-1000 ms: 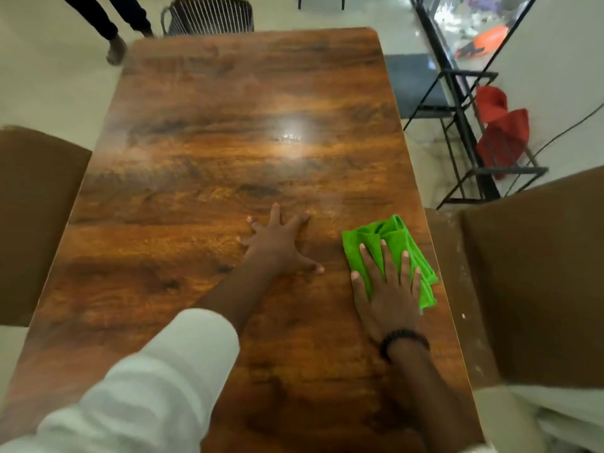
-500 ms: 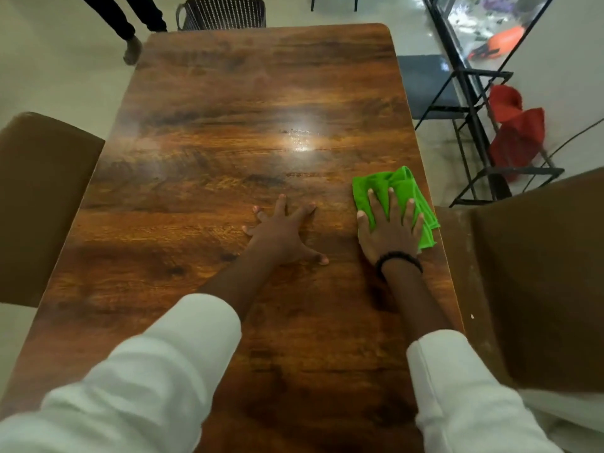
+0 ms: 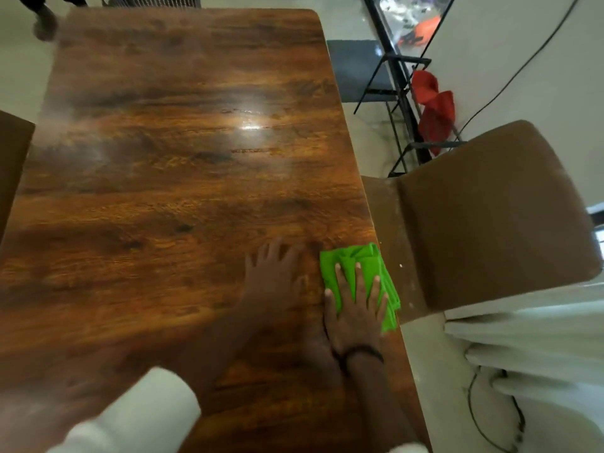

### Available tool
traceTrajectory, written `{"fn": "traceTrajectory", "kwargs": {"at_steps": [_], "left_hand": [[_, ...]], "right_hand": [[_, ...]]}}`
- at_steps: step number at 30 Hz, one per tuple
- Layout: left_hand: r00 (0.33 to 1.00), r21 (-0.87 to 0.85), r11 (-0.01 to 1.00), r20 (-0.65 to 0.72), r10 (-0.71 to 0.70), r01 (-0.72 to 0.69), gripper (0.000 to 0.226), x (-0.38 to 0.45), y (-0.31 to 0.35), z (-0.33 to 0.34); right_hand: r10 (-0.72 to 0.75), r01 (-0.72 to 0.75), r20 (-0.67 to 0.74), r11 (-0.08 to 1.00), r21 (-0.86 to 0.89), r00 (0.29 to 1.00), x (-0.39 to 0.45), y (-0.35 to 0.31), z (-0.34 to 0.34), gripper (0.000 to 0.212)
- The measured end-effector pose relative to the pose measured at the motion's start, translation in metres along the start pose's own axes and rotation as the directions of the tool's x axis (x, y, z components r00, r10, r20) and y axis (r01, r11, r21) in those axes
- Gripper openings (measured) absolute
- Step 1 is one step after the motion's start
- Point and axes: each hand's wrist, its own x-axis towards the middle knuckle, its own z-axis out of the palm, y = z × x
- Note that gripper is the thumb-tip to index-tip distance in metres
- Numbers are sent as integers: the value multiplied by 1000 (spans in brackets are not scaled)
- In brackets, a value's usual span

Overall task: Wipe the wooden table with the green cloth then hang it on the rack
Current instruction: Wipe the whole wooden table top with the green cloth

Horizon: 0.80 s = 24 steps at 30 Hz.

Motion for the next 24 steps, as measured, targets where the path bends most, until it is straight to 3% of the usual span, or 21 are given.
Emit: {"fn": "traceTrajectory", "kwargs": {"at_steps": [6, 13, 18, 22, 24], "left_hand": [[1000, 100, 995, 14, 23, -24, 65, -30, 7, 28], [996, 81, 995, 69, 48, -54, 67, -31, 3, 27], [988, 51, 988, 63, 144, -147, 60, -99, 2, 38], [980, -15, 983, 75, 184, -184, 61, -162, -12, 54], [988, -38, 989, 55, 144, -142, 61, -185, -24, 56]], "right_hand": [[-19, 19, 13, 1000, -6, 1000, 49, -4, -8, 57], [69, -69, -16, 997, 18, 997, -117, 60, 14, 56], [185, -185, -1, 983, 2, 983, -203, 97, 25, 57], [315, -313, -24, 947, 76, 949, -216, 70, 40, 61], [289, -286, -19, 954, 92, 957, -228, 34, 54, 60]]}}
